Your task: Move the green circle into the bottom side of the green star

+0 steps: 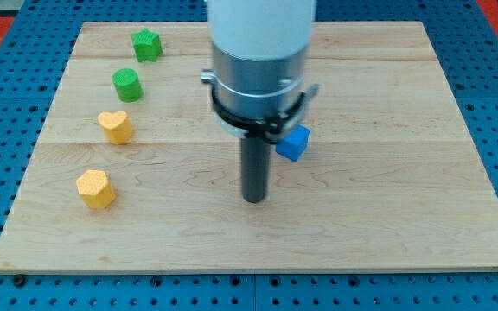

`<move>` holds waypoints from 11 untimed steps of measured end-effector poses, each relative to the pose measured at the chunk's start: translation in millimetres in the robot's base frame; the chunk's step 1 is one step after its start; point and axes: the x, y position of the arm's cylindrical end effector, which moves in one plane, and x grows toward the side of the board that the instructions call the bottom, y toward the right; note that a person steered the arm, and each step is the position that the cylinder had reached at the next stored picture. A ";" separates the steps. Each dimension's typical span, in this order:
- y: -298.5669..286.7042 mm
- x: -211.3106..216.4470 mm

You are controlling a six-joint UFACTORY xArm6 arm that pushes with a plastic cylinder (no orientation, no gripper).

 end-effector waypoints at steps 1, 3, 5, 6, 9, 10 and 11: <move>-72.8 -34.2; -145.1 -105.2; -140.3 -125.4; -156.0 -133.0; -108.3 -215.7; -188.4 -204.7; -250.2 -214.7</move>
